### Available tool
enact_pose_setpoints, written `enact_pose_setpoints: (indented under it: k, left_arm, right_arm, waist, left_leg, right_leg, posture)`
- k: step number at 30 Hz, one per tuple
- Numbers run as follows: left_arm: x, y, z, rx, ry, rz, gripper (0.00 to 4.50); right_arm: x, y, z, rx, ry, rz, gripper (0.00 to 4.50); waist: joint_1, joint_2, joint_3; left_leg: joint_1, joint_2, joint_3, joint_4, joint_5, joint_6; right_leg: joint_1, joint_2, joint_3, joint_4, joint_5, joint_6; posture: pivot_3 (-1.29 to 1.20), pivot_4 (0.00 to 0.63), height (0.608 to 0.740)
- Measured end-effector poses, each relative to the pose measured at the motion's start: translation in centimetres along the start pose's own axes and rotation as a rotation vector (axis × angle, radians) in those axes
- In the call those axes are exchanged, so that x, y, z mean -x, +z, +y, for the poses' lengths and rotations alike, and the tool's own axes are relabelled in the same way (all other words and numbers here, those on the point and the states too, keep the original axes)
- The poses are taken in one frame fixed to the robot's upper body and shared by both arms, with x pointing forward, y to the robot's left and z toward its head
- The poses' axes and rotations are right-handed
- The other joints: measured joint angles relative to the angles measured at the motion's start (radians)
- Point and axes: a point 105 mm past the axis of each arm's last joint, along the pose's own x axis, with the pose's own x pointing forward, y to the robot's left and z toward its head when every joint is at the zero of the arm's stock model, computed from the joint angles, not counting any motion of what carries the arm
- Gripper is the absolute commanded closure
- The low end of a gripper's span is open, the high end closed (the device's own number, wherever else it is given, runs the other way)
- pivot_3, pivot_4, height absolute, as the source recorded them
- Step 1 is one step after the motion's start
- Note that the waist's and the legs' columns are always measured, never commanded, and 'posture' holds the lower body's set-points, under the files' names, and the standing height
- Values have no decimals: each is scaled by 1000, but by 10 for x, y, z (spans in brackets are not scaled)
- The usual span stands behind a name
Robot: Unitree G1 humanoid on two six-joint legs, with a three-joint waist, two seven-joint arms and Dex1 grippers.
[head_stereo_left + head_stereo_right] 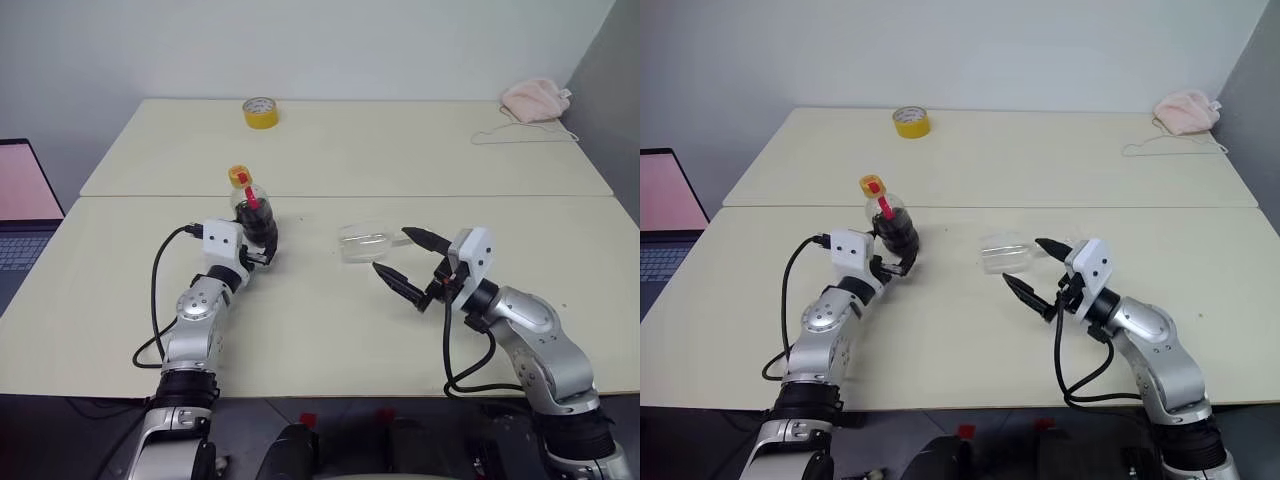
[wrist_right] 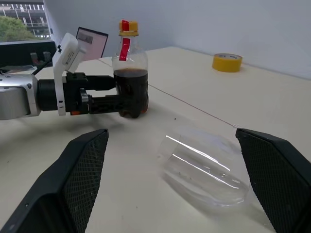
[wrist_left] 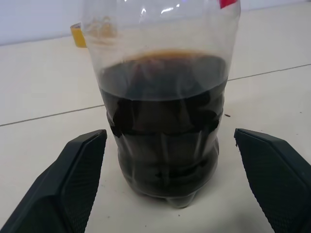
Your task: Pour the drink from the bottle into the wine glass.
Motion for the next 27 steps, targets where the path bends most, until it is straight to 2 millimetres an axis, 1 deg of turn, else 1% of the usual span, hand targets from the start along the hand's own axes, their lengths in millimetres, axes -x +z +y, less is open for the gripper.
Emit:
enact_pose_setpoints:
  k: [4, 9, 17, 20, 23, 25, 27]
  left_arm:
    - [-7, 0, -4, 13, -3, -11, 41]
    - [-13, 10, -4, 2, -6, -58, 41]
    - [-19, 10, -6, 24, -16, -62, 41]
    - [-19, 10, -4, 34, -14, -67, 626]
    - [-21, 11, -3, 42, -11, -71, 1545]
    - [-21, 11, -3, 44, -13, -73, 2039]
    - [-21, 11, -2, 45, -15, -75, 2323]
  right_arm:
    - [-1, 1, 0, 0, 2, -5, 0]
    - [-2, 2, 0, 1, 3, -8, 0]
    - [-6, 7, 0, 5, 8, -28, 0]
    - [-6, 7, 0, 4, 8, -28, 0]
    - [-7, 7, 0, 2, 7, -28, 0]
    - [-7, 7, -1, 0, 6, -28, 0]
    - [-8, 7, -1, 0, 6, -31, 0]
  waist:
    - [0, 0, 0]
    - [0, 0, 0]
    - [-1, 0, 0]
    - [-1, 0, 0]
    - [-1, 0, 0]
    - [-1, 0, 0]
    - [-1, 0, 0]
  left_leg:
    - [0, 0, 0, 0, 0, 0]
    - [0, 0, 0, 0, 0, 0]
    - [0, 0, 0, 0, 0, 0]
    - [0, 0, 0, 0, 0, 0]
    - [0, 0, 0, 0, 0, 0]
    - [0, 0, 0, 0, 0, 0]
    - [0, 0, 0, 0, 0, 0]
  right_leg:
    - [0, 0, 0, 0, 0, 0]
    - [0, 0, 0, 0, 0, 0]
    - [0, 0, 0, 0, 0, 0]
    - [0, 0, 0, 0, 0, 0]
    - [0, 0, 0, 0, 0, 0]
    - [0, 0, 0, 0, 0, 0]
    - [0, 0, 0, 0, 0, 0]
  posture:
    - [0, 150, 740]
    - [0, 150, 740]
    - [0, 150, 740]
    - [0, 150, 740]
    - [0, 150, 740]
    - [0, 150, 740]
    - [0, 150, 740]
